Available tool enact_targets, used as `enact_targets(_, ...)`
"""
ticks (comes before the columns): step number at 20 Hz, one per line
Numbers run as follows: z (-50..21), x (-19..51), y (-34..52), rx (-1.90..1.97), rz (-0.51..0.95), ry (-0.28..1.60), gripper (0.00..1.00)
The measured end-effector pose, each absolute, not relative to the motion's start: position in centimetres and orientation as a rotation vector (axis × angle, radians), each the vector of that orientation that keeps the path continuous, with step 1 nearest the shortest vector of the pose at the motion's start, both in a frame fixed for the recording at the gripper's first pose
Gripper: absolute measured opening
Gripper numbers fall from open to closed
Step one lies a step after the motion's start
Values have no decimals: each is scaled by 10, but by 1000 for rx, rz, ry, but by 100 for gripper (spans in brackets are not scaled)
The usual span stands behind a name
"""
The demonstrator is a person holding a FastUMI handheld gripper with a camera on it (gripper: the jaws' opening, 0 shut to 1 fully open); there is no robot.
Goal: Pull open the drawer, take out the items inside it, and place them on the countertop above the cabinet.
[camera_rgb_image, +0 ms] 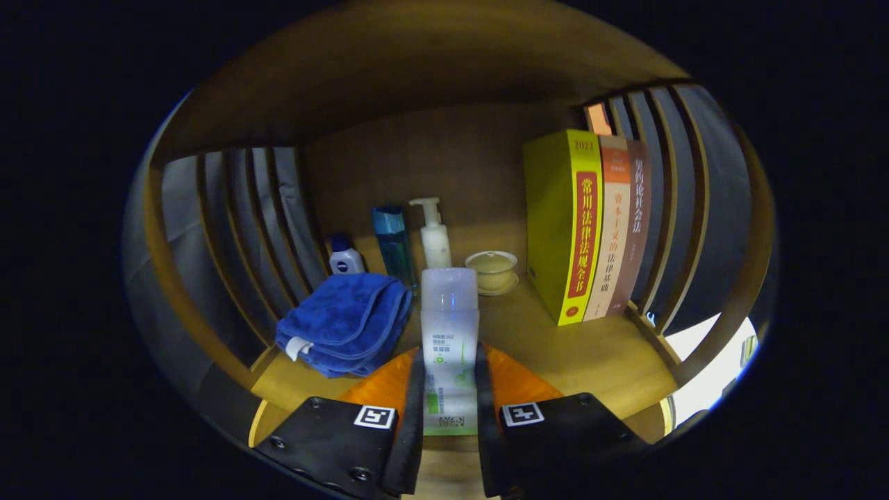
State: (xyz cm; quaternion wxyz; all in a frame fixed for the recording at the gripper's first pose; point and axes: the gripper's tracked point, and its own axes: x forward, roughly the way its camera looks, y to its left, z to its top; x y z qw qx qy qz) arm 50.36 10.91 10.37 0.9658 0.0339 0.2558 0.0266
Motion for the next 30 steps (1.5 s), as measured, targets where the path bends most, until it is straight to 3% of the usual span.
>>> enact_targets(18,36,549,112,-8,24,562,47)
enact_targets(23,28,546,117,14,40,576,66)
enact_targets(24,30,545,114,13,34,573,78)
enact_targets(30,60,542,119,14,35,494,88)
